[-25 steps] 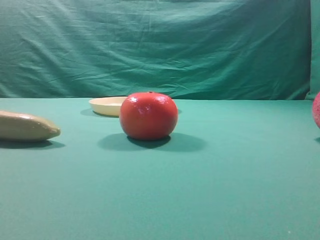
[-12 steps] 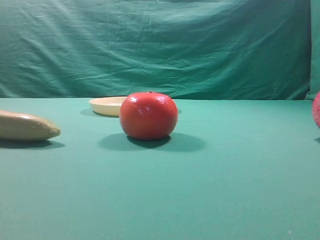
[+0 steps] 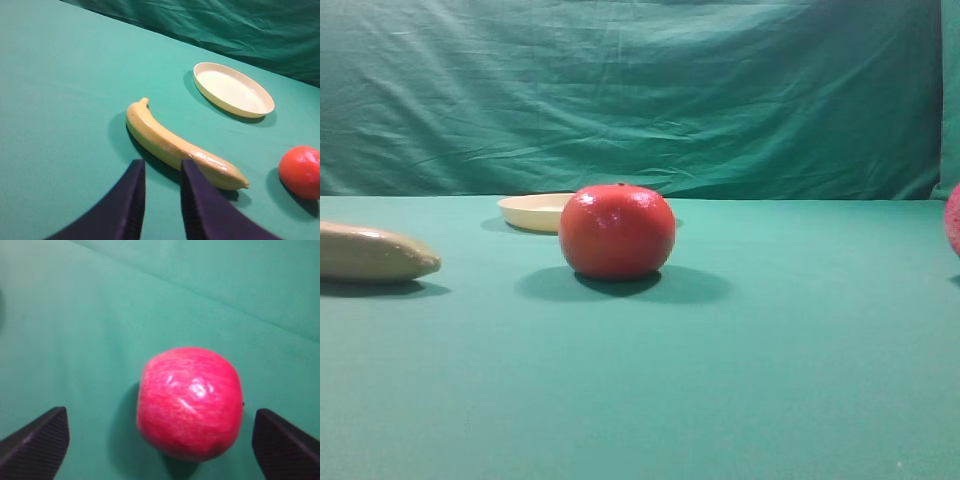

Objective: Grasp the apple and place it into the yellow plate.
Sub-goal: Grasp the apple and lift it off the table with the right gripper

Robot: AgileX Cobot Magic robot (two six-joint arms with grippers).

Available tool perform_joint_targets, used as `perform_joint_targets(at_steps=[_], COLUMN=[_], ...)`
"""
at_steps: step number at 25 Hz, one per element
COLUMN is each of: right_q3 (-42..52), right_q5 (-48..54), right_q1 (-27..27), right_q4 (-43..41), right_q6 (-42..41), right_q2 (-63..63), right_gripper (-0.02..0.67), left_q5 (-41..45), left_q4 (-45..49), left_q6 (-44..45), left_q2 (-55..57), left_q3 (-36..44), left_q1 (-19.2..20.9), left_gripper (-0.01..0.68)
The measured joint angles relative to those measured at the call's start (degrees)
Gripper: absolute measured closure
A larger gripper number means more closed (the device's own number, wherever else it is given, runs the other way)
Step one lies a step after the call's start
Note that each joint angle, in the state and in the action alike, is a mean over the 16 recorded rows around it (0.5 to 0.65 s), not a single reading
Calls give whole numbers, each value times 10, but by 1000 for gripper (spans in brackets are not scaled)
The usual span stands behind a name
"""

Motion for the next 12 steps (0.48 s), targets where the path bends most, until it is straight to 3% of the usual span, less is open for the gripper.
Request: perform_joint_targets(at_steps=[12], right_q3=[-32], right_q5=[-36], right_q1=[0], right_q4=[-36], right_q6=[28], right_q2=[109], right_gripper=[100], left_q5=[0], left_q4=[0], left_q6=[0], left_q2=[0], left_q3=[0], left_q1=[0], left_gripper=[516])
